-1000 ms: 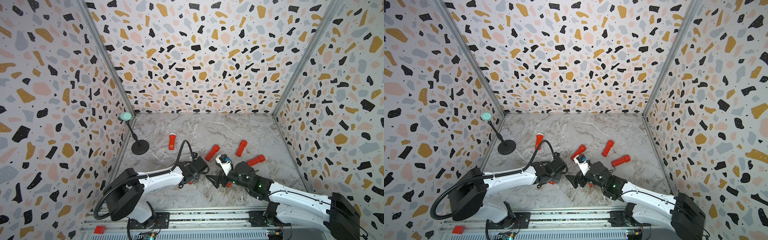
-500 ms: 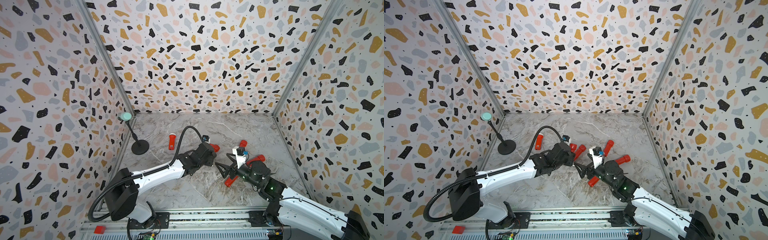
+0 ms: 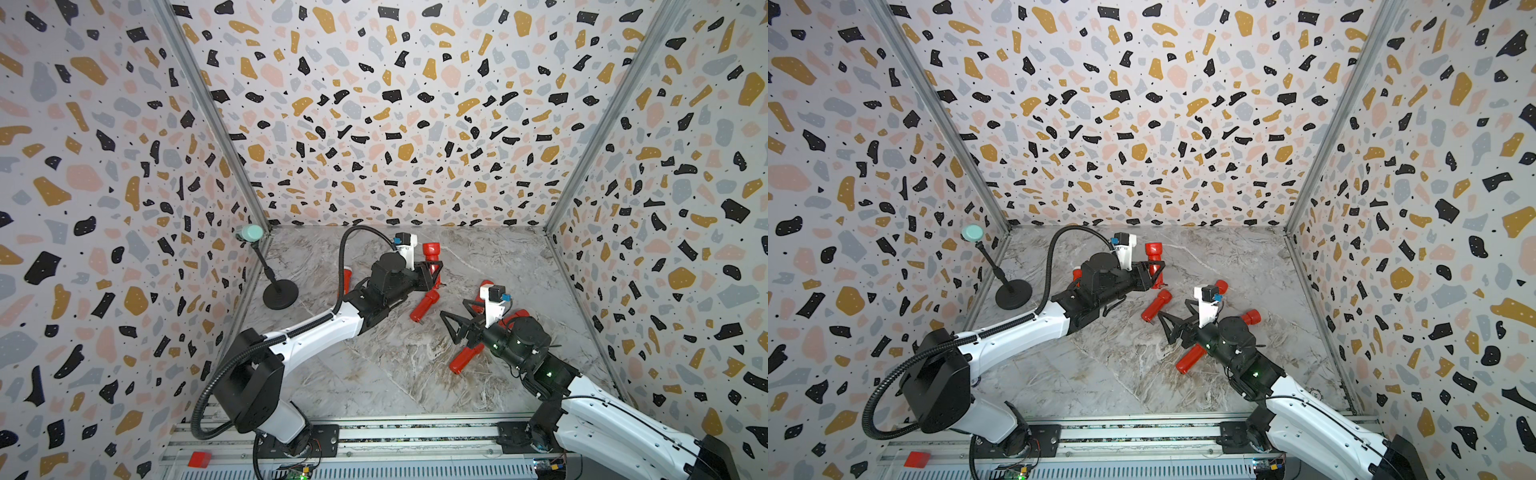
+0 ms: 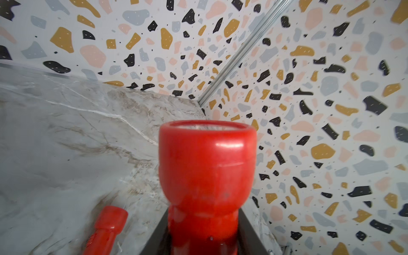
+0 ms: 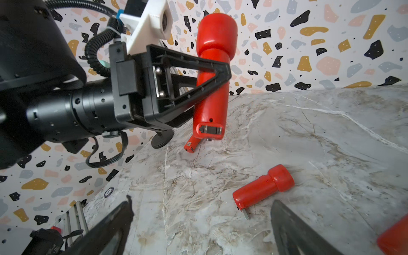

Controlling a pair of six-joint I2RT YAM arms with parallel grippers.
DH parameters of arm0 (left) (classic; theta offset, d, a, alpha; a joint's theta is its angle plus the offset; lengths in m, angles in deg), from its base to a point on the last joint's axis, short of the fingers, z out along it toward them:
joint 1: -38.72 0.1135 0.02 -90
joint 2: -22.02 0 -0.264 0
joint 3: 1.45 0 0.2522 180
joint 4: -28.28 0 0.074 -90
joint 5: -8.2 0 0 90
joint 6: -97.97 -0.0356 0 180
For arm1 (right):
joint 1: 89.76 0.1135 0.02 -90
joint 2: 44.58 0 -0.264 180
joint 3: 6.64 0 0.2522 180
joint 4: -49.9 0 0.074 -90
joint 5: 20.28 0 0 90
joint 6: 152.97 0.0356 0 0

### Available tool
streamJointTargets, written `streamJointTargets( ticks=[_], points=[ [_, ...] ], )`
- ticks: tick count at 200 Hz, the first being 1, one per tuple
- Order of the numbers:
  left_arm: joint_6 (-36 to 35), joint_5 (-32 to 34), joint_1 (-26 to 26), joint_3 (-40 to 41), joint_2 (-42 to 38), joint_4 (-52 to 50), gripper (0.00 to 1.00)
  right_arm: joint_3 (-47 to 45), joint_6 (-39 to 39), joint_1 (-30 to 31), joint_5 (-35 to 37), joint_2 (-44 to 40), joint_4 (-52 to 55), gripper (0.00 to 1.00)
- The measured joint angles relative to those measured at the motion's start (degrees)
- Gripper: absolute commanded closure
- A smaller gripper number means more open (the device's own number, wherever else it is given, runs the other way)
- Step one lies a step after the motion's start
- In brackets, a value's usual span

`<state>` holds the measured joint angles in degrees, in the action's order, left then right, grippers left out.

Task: Close the plug at the bottom of the flashlight
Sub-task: Pick up the flashlight from the center of the board.

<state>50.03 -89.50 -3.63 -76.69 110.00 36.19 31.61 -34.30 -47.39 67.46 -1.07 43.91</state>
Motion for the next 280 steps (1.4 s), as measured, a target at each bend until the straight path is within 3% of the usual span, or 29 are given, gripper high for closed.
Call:
streamJointTargets(
  ticks=[50,98,196,280],
  points=[
    [10.1,-8.7,3.7,6.2,2.6,15.2,1.00,0.0,7.3,-5.2,-3.7,2.6,-6.2,0.01],
    [20.2,-13.0,6.4,11.0,6.0,27.1,1.00,0.3,14.2,-7.6,-9.2,9.2,-13.9,0.01],
    [39.6,-13.7,10.6,18.4,15.3,51.3,1.00,1.2,28.3,-8.2,-14.1,22.9,-29.6,0.01],
    [45.8,-11.1,12.1,19.6,18.0,59.9,1.00,4.8,37.9,-8.2,-15.1,33.6,-39.0,0.00]
  ],
)
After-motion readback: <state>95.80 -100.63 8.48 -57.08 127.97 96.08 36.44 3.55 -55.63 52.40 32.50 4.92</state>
